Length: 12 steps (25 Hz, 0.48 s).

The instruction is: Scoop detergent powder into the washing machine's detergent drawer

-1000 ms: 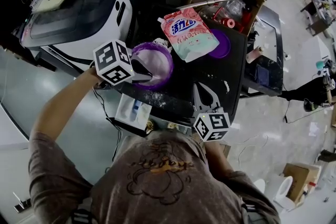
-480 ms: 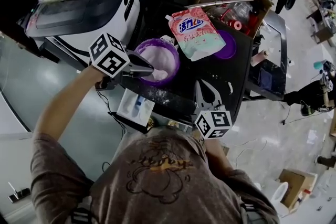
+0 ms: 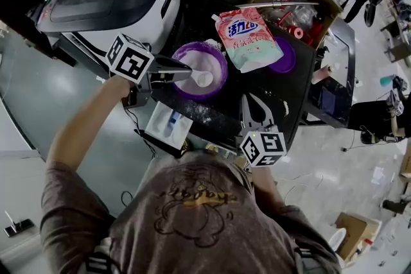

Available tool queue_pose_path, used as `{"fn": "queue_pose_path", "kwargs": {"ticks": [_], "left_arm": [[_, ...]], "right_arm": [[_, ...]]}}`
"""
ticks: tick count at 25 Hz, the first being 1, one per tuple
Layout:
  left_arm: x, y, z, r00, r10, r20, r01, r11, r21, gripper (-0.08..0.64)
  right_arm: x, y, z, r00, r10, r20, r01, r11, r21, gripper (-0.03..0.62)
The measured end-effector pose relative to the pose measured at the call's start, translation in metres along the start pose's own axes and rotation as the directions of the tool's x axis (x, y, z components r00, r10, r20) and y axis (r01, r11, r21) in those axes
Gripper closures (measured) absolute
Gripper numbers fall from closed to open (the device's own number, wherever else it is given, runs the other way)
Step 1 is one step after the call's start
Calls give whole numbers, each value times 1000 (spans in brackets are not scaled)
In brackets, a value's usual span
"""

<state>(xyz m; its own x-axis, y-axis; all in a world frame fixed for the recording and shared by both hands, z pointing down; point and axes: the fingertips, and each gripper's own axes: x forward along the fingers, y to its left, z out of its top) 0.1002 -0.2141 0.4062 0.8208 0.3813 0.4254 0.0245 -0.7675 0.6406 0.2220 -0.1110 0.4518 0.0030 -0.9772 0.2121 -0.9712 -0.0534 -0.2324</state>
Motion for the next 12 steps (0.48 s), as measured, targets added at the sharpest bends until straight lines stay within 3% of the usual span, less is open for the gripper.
{"fn": "queue_pose_path", "kwargs": {"ticks": [6, 12], "left_arm": [[-10, 3, 0, 995, -7, 102, 19, 993, -115, 537], [-26, 5, 13, 977, 21, 210, 2, 994, -108, 537]], "right_arm": [[4, 6, 1, 1000, 14, -4, -14, 1000, -12, 591], [6, 14, 2, 999, 31, -9, -32, 999, -24, 591]]}}
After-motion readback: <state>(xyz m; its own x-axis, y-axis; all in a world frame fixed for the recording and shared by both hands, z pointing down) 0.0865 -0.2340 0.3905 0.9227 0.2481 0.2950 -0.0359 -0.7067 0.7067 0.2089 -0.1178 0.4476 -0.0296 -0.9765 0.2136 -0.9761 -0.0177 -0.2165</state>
